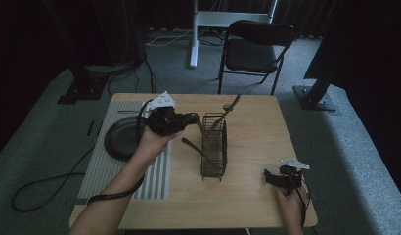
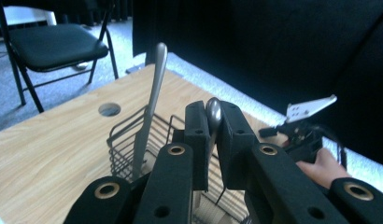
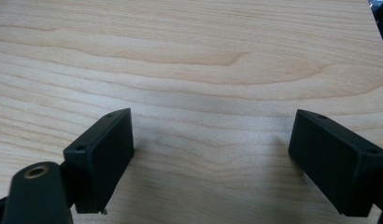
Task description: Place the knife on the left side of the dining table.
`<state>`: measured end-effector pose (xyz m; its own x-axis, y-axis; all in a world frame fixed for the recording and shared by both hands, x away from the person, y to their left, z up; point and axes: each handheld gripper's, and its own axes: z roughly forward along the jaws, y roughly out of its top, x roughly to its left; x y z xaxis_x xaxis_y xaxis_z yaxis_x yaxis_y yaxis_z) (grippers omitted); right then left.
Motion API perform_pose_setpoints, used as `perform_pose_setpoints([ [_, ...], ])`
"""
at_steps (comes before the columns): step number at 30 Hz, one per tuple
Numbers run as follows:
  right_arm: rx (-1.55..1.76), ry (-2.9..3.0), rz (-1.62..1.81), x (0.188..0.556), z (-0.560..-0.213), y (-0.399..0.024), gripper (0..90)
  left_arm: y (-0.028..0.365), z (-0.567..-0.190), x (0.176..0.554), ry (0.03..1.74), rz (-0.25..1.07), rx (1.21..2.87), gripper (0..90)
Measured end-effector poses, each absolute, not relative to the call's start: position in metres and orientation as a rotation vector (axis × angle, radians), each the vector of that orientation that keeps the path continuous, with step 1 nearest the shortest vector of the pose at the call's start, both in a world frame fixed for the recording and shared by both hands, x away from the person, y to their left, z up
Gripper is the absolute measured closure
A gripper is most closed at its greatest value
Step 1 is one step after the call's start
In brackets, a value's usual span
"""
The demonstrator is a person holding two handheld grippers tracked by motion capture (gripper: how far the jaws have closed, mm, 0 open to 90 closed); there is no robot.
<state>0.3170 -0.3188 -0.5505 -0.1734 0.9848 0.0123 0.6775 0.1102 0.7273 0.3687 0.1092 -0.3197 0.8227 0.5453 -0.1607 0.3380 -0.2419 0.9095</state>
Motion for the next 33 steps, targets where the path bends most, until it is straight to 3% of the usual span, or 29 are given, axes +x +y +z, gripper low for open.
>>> perform_pose_setpoints([
  [18,1.613,1.912,0.835,0.317,-0.550,-0.319,13.2,0.116,-0.275,0.346,0.588,0.276,1.775,84.2],
  [33,1.612,1.911,0.836,0.317,-0.551,-0.319,13.2,0.155,-0.229,0.305,0.540,0.347,1.710,84.1],
])
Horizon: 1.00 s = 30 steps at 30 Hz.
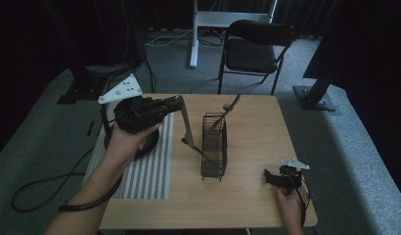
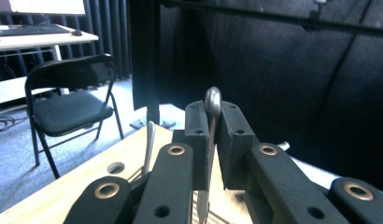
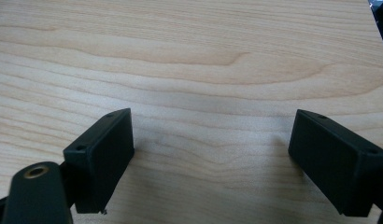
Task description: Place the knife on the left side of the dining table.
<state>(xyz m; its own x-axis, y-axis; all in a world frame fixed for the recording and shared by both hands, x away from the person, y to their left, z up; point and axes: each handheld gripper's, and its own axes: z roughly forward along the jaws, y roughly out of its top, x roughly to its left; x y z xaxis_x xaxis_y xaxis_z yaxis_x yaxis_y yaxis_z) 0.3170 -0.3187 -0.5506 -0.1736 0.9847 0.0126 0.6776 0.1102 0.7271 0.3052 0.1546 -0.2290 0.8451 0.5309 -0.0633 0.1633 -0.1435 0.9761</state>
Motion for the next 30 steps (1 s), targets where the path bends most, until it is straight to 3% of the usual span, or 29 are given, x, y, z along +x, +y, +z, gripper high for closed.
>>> perform_pose_setpoints([
  [15,1.615,1.909,0.834,0.317,-0.551,-0.319,13.2,0.208,-0.250,0.293,0.668,0.375,1.677,84.1],
  [30,1.615,1.907,0.835,0.317,-0.551,-0.319,13.2,0.243,-0.309,0.294,0.836,0.406,1.671,84.1],
])
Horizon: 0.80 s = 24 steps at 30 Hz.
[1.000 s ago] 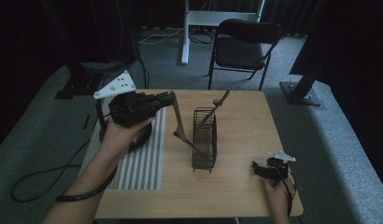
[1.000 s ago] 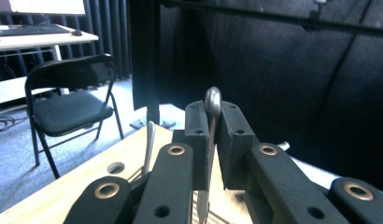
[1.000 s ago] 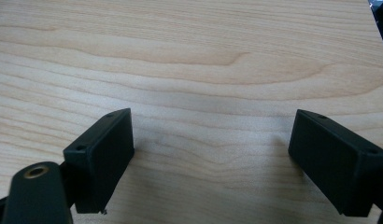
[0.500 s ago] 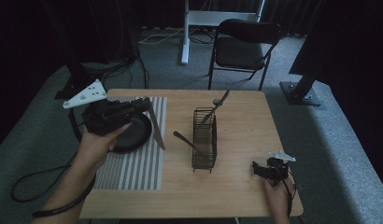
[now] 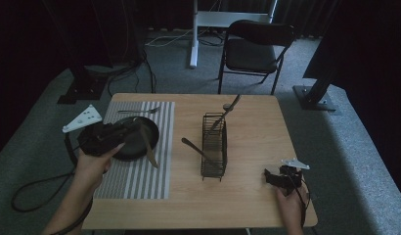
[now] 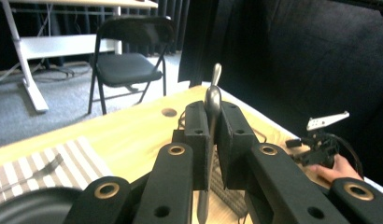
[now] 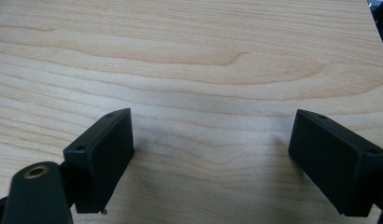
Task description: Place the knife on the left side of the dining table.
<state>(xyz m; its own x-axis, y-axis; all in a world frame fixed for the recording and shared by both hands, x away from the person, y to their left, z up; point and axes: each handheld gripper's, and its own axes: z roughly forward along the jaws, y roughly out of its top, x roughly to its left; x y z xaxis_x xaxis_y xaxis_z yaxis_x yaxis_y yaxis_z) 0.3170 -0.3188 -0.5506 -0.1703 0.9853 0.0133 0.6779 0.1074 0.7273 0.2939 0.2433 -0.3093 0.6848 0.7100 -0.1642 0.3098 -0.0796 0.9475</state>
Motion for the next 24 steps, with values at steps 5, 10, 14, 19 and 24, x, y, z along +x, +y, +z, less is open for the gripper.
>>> perform_pose_setpoints([
  [5,1.614,1.907,0.835,0.317,-0.551,-0.319,13.2,0.251,-0.324,0.295,0.883,0.427,1.667,84.1],
  [10,1.615,1.908,0.835,0.317,-0.551,-0.319,13.2,0.256,-0.341,0.300,0.928,0.411,1.639,84.1],
  [14,1.614,1.909,0.834,0.317,-0.551,-0.319,13.2,0.255,-0.350,0.303,0.949,0.416,1.633,84.1],
  [19,1.614,1.909,0.834,0.317,-0.551,-0.319,13.2,0.250,-0.363,0.311,0.971,0.412,1.628,84.1],
  [24,1.616,1.907,0.835,0.317,-0.551,-0.319,13.2,0.248,-0.374,0.317,0.992,0.386,1.612,84.0],
])
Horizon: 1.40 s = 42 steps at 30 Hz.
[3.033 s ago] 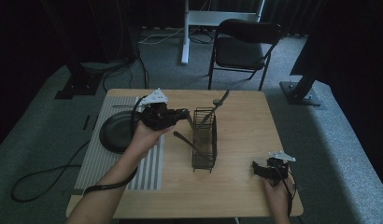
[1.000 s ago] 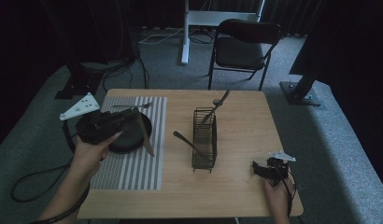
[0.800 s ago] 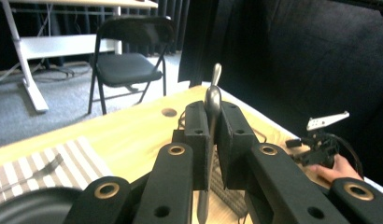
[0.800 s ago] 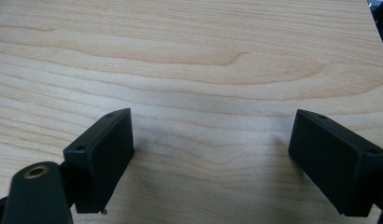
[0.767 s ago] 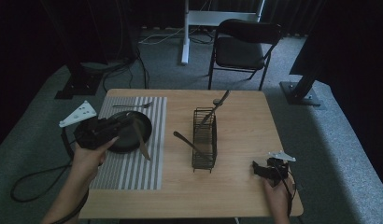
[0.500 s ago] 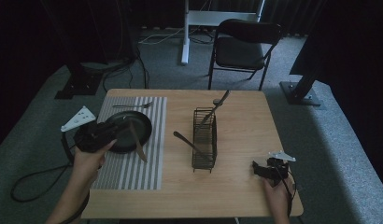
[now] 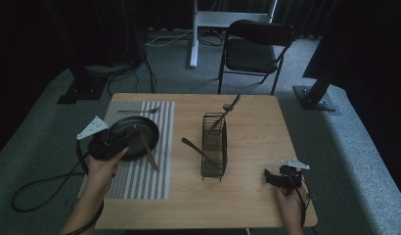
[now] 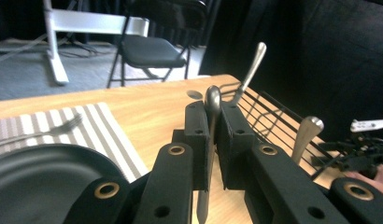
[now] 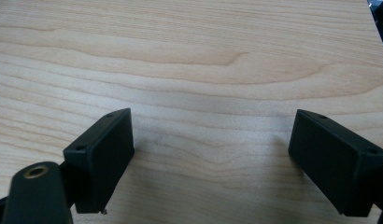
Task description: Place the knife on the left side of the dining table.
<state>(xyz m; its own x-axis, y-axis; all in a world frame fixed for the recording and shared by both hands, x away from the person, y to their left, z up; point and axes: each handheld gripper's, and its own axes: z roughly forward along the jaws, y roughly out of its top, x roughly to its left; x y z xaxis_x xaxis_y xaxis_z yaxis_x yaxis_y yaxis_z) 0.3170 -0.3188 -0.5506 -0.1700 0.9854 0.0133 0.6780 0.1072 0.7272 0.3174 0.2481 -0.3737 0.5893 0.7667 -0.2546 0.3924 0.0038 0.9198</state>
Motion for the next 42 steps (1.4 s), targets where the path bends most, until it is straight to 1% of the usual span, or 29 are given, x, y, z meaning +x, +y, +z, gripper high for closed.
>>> perform_pose_setpoints([
  [5,1.616,1.907,0.836,0.317,-0.551,-0.319,13.2,0.236,-0.381,0.328,0.998,0.384,1.625,84.0],
  [8,1.616,1.907,0.836,0.317,-0.551,-0.319,13.2,0.232,-0.383,0.330,1.000,0.416,1.627,84.0],
  [16,1.614,1.908,0.835,0.317,-0.551,-0.319,13.2,0.237,-0.398,0.330,1.051,0.413,1.601,84.0],
  [19,1.615,1.908,0.835,0.317,-0.551,-0.319,13.2,0.247,-0.403,0.325,1.075,0.399,1.552,84.0],
  [24,1.614,1.908,0.834,0.317,-0.551,-0.319,13.2,0.259,-0.405,0.313,1.073,0.394,1.552,83.8],
  [27,1.614,1.908,0.834,0.317,-0.551,-0.319,13.2,0.275,-0.409,0.300,1.065,0.371,1.554,83.7],
  [30,1.615,1.908,0.834,0.317,-0.551,-0.319,13.2,0.282,-0.412,0.295,1.059,0.360,1.553,83.2],
  [32,1.614,1.908,0.834,0.317,-0.551,-0.319,13.2,0.293,-0.417,0.289,1.086,0.362,1.546,82.5],
  [38,1.614,1.909,0.834,0.317,-0.551,-0.319,13.2,0.311,-0.428,0.284,1.137,0.349,1.518,81.1],
  [39,1.613,1.909,0.834,0.317,-0.551,-0.319,13.2,0.318,-0.433,0.283,1.146,0.331,1.501,81.1],
  [42,1.615,1.908,0.834,0.317,-0.551,-0.319,13.2,0.322,-0.435,0.282,1.156,0.328,1.494,80.1],
])
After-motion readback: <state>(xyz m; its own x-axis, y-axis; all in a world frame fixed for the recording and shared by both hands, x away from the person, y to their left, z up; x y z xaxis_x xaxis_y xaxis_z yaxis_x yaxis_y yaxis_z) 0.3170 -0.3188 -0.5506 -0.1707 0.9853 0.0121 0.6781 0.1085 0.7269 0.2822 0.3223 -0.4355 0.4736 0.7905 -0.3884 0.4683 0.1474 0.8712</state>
